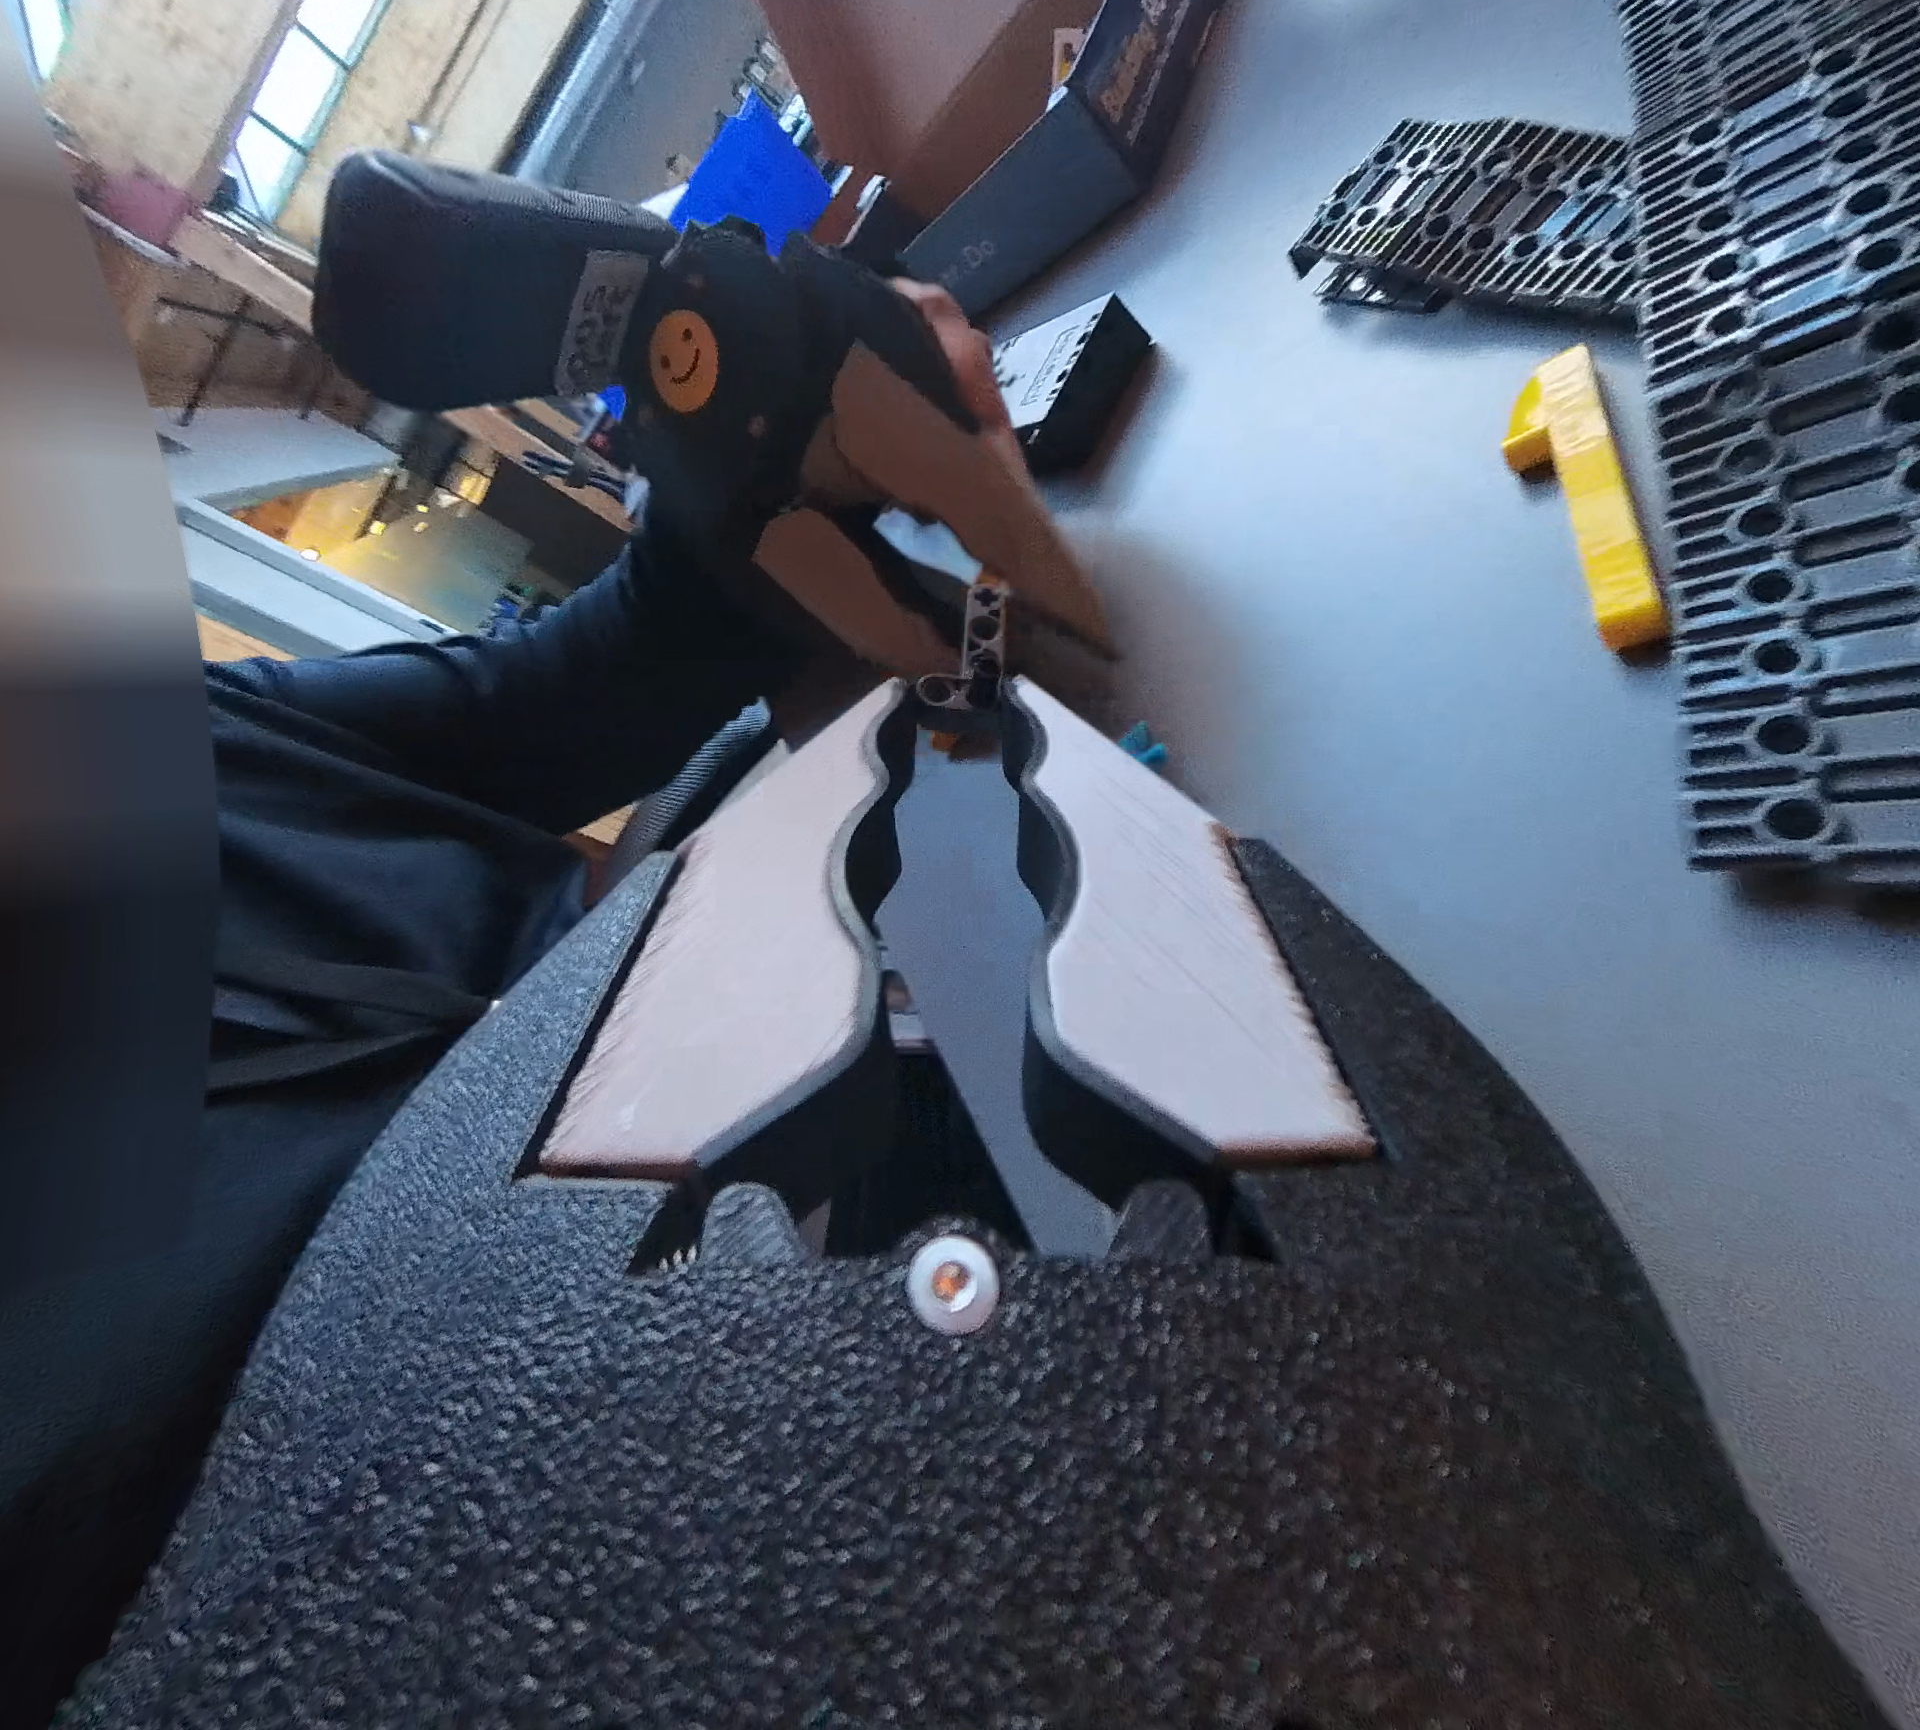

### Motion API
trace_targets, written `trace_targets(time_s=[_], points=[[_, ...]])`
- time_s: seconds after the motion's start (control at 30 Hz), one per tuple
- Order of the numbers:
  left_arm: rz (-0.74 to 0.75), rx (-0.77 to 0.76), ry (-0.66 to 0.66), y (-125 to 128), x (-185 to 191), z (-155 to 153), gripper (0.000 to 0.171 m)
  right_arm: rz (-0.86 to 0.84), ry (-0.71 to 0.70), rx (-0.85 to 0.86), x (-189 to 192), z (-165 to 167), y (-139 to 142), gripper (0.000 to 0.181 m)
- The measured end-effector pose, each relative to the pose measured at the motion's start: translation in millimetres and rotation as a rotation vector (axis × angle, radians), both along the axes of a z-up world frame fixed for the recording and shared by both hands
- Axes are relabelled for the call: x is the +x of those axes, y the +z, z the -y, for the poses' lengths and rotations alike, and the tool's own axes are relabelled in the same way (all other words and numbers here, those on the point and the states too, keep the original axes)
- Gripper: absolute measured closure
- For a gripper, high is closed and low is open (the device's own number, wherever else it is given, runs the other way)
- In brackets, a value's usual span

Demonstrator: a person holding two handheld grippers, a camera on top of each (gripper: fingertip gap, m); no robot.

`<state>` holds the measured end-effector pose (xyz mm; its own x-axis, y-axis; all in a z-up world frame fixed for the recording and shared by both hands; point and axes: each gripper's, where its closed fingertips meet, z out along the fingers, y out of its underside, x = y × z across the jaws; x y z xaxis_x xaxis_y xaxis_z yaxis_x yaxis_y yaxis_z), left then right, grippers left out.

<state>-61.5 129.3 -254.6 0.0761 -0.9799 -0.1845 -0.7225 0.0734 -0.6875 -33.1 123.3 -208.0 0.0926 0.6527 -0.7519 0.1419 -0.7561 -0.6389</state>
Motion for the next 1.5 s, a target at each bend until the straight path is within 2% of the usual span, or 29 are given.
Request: trace_targets(time_s=[0.07,0.13,0.23,0.37,0.47,0.57,0.63,0.7,0.77,0.9,1.0,1.13,1.37,1.5], points=[[0.053,0.011,0.007,16,2,1,0.139,-0.025,0.022,-0.041,-4,4,3,0.169],[0.094,-0.048,-0.033,24,6,12,0.14,-0.026,0.054,-0.063,-7,6,3,0.169],[0.141,-0.243,-0.056,28,8,21,0.145,0.003,0.099,0.012,-12,11,2,0.169],[0.203,-0.343,-0.095,29,7,21,0.15,0.019,0.126,0.073,-17,15,2,0.169],[0.222,-0.449,-0.12,29,9,25,0.149,0.055,0.136,0.182,-19,17,0,0.169],[0.25,-0.452,-0.122,30,9,23,0.151,0.174,0.14,0.364,-21,13,-13,0.169],[0.215,-0.398,-0.113,24,6,19,0.164,0.22,0.157,0.466,-23,14,-16,0.169],[0.184,-0.336,-0.093,18,5,14,0.164,0.262,0.158,0.526,-24,10,-21,0.169],[0.159,-0.341,-0.084,13,5,13,0.164,0.256,0.171,0.462,-25,9,-24,0.169],[0.187,-0.373,-0.097,17,9,15,0.164,0.127,0.162,0.26,-28,9,-13,0.169],[0.18,-0.393,-0.108,20,10,16,0.164,0.109,0.177,0.216,-26,11,-13,0.169],[0.224,-0.503,-0.118,26,10,22,0.158,0.089,0.191,0.141,-28,15,-14,0.169],[0.217,-0.551,-0.079,24,10,19,0.163,0.062,0.177,0.1,-28,14,-16,0.169],[0.226,-0.585,-0.053,23,13,16,0.164,0.104,0.178,0.143,-22,11,-18,0.17]])
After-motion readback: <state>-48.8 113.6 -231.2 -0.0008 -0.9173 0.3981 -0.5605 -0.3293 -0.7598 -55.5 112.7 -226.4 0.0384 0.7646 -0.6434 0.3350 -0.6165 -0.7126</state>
